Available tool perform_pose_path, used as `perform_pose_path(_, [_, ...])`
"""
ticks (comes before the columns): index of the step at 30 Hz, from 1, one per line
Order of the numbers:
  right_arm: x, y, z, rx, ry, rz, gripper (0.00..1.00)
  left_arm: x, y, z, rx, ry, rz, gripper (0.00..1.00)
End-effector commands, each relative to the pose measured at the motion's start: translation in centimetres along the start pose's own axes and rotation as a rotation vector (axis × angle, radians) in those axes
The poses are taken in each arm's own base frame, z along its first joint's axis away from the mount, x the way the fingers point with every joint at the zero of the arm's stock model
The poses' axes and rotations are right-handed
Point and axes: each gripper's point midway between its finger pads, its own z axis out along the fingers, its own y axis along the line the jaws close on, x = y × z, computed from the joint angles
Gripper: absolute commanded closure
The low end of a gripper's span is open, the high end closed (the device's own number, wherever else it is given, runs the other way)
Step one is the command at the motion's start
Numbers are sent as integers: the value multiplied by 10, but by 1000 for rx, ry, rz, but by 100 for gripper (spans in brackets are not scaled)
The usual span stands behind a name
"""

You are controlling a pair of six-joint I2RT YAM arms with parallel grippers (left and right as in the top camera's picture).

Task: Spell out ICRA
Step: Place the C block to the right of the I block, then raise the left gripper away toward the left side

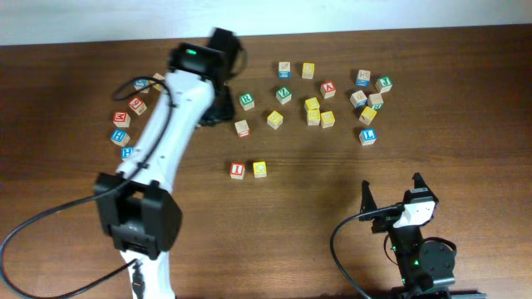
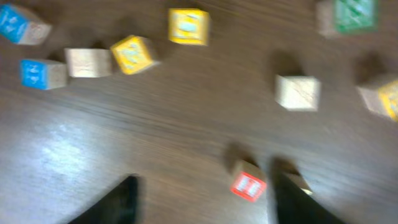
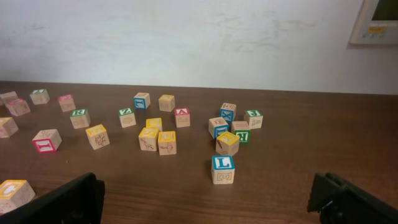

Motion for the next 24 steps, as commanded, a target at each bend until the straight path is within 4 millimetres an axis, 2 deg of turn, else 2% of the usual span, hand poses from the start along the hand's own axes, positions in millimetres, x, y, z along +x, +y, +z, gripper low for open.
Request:
perform_pose_path(1, [2,0,0,3,4,-4,2,-26,56,7,-27,7,-136,1])
perform_pose_path(4, [3,0,0,3,5,-4,2,-28,97,15,-32,71,-237,1])
perform_pose_path(7, [2,0,0,3,4,-4,2,-17,115,17,-54,132,-267,1])
perform_pose_path(10, [2,0,0,3,4,-4,2,-16,118,17,-53,145,-274,1])
perform_pose_path(13, [3,0,0,3,5,-4,2,-29,112,21,99,152,-375,1])
perform_pose_path(15, [3,0,0,3,5,-4,2,-31,118,22,142,171,-413,1])
perform_pose_path(20, [3,0,0,3,5,-4,2,-8,126,19,110,256,-318,1])
perform_pose_path(21, [2,0,0,3,4,-4,2,-1,128,17,101,282,-295,4])
perform_pose_path(24, [3,0,0,3,5,-4,2,2,128,18,106,290,-228,8])
